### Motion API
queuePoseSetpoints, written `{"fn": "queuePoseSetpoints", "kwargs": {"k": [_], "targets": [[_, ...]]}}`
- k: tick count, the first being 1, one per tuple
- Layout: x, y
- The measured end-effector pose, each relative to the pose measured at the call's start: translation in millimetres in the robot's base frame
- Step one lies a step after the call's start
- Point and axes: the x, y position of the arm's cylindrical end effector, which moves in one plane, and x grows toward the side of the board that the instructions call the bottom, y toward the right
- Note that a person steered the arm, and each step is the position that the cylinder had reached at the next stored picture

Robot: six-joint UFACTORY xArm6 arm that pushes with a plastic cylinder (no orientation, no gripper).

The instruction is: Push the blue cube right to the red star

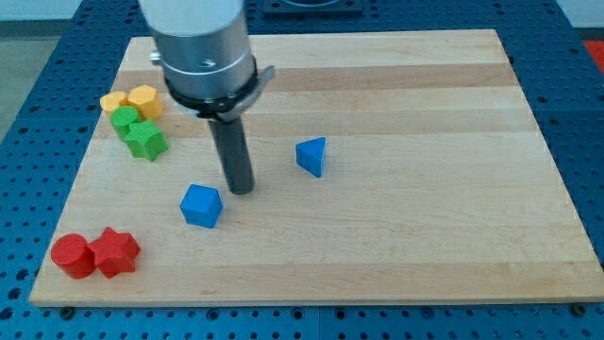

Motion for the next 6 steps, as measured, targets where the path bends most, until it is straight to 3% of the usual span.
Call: {"fn": "queuePoseSetpoints", "kwargs": {"k": [1,4,6], "targets": [[0,7],[39,-76],[58,-69]]}}
